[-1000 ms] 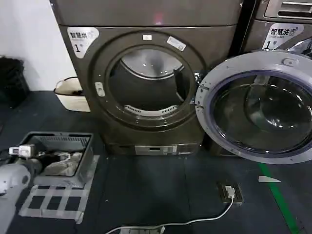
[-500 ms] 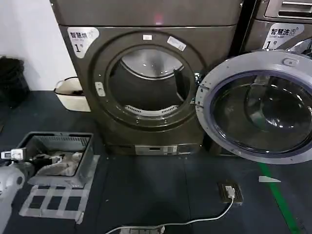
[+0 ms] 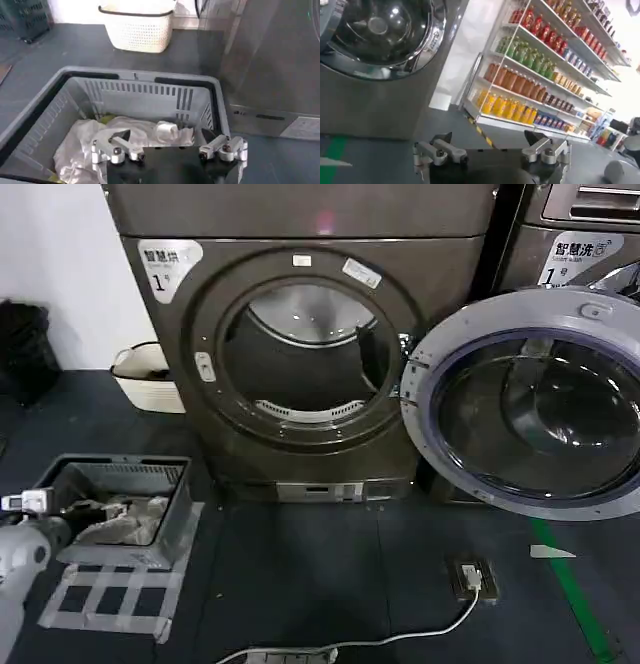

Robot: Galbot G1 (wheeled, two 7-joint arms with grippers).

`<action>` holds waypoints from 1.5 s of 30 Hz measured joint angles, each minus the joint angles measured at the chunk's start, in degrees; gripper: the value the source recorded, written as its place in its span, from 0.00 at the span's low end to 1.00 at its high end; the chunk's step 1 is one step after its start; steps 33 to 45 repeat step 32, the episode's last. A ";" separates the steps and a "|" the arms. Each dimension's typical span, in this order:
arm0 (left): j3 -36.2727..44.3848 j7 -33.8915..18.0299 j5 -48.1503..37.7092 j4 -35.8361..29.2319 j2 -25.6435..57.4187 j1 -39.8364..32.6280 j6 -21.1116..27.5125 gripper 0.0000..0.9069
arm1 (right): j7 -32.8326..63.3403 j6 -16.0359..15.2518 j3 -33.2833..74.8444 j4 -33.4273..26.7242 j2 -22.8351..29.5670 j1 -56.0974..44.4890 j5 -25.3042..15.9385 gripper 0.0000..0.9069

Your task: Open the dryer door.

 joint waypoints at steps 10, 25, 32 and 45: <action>0.16 0.01 0.16 0.64 -0.08 0.16 -0.02 1.00 | 0.10 0.06 -0.02 -0.22 0.08 0.01 -0.15 1.00; 0.17 0.02 0.30 1.40 -0.11 -0.15 -0.03 1.00 | 12.53 -1.84 -0.01 -3.40 -0.02 1.15 -4.00 1.00; -0.02 0.01 0.30 1.57 -0.03 0.06 -0.03 1.00 | 26.96 -8.29 1.20 -4.80 -1.43 2.20 -4.82 1.00; -0.02 0.01 0.30 1.57 -0.03 0.06 -0.03 1.00 | 26.96 -8.29 1.20 -4.80 -1.43 2.20 -4.82 1.00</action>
